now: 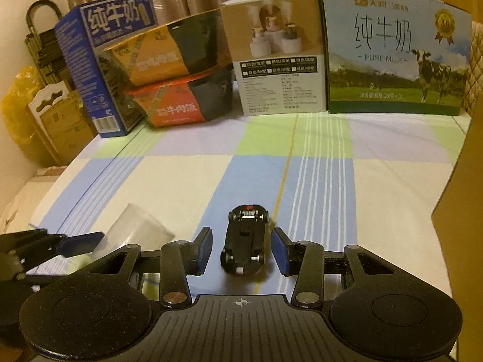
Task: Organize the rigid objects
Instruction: 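Grasp the clear cup with the left gripper while the right grasps the black toy car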
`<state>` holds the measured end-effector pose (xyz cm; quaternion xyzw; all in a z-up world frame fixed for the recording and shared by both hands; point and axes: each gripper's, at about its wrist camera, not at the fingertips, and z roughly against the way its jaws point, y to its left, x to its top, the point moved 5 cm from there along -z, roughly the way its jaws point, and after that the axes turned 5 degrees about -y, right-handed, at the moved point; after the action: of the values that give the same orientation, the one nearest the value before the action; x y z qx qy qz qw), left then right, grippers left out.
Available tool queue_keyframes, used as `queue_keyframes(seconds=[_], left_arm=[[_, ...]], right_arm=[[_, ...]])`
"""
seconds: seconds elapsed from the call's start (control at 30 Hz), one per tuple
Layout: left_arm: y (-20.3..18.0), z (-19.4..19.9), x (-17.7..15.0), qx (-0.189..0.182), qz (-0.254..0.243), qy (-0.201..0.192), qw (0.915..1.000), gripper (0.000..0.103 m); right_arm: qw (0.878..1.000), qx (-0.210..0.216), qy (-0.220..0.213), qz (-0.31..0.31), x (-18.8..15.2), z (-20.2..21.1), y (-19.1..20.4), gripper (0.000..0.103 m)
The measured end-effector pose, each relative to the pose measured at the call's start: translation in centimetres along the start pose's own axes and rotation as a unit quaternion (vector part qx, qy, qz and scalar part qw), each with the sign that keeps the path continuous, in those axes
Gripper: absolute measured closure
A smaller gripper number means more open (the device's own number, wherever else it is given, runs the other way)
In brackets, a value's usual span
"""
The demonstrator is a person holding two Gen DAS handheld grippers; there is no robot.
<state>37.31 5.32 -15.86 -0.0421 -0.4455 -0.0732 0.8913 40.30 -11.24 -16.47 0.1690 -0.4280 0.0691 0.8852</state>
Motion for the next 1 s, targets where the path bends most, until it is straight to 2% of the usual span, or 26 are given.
queue_keyframes(seconds=[0.27,0.3,0.33,0.5,0.83,1.0], left_arm=[[0.0,-0.3,0.2,-0.002,-0.007,-0.004,1.0000,0.049],[0.0,-0.3,0.2,-0.003,-0.008,-0.004,1.0000,0.049],[0.0,-0.3,0.2,-0.003,-0.008,-0.005,0.9999,0.049],[0.0,-0.4,0.4,-0.012,0.002,-0.009,0.9999,0.049],[-0.7,-1.5,0.6,-0.018,-0.018,-0.002,0.9997,0.049],[-0.5,-2.2,0.2,-0.012,-0.022,0.008,0.9997,0.056]], right_arm=[[0.999,-0.025,0.023,0.027,0.0,-2.0,0.5,0.062],[0.999,-0.023,0.024,0.029,-0.1,-2.0,0.5,0.066],[0.999,-0.024,0.023,0.035,-0.1,-2.1,0.6,0.075],[0.999,-0.026,0.025,0.040,-0.1,-1.9,0.6,0.075],[0.999,-0.030,0.023,0.012,0.4,-0.2,-0.3,0.075],[0.999,-0.029,0.027,0.010,0.2,-0.3,-0.3,0.075]])
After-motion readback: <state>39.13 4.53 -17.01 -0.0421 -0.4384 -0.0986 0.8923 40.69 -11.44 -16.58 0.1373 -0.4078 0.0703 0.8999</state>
